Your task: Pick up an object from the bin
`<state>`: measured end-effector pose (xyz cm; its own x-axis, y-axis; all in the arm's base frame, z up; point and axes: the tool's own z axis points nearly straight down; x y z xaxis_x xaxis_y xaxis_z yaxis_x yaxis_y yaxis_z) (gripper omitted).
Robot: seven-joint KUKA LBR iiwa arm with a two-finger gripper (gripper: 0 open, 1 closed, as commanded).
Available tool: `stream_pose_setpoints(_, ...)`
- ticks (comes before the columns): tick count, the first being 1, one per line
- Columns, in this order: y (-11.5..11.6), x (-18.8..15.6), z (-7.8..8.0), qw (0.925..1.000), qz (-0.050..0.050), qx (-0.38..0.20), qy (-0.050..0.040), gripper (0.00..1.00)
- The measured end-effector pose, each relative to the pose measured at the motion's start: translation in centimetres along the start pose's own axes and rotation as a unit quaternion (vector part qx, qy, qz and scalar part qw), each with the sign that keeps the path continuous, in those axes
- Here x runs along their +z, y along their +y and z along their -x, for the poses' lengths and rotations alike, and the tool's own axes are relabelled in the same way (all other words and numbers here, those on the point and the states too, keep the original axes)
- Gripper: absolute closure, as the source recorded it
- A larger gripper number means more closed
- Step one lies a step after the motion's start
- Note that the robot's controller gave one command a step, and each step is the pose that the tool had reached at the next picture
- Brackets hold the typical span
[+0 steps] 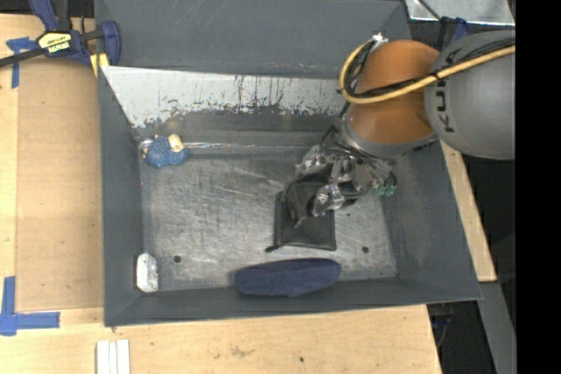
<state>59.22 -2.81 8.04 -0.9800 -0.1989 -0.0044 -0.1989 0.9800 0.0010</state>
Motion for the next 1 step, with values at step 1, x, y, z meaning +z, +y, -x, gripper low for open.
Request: stream_pose_setpoints(1, 0.26, -12.32, 1.66, 0.9829, 0.0, -0.184, 0.0006, 1.0)
